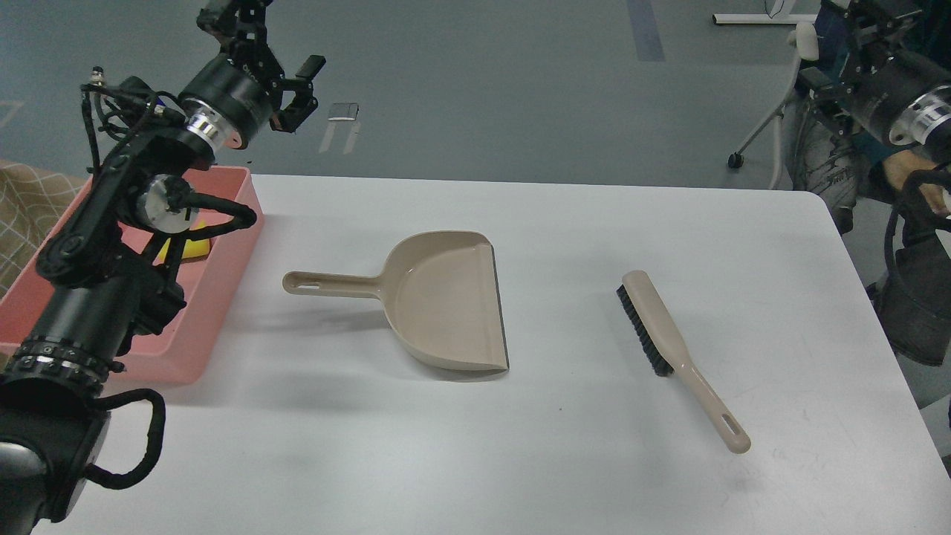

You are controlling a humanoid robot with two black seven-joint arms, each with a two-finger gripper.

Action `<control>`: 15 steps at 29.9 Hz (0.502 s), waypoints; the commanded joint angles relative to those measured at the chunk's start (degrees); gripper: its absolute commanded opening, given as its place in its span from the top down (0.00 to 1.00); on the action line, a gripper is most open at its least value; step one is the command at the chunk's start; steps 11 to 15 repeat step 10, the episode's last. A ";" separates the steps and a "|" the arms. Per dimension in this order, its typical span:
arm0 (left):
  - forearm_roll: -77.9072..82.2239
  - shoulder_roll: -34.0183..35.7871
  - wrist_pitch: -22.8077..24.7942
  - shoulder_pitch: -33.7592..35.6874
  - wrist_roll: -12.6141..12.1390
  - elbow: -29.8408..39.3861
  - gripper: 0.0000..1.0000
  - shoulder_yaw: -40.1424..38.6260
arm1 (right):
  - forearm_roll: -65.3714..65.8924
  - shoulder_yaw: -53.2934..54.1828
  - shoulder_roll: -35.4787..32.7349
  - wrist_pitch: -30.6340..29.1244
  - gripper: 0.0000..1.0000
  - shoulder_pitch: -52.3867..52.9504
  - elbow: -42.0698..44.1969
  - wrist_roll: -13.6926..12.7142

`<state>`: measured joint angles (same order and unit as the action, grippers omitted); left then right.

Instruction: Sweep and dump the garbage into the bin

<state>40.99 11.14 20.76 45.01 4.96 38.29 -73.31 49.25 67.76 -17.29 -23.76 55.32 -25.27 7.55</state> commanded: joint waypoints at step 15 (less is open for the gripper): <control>-5.74 -8.68 -2.57 1.05 12.44 -6.13 0.00 5.98 | -13.21 0.09 8.23 0.82 0.04 -2.66 1.19 1.50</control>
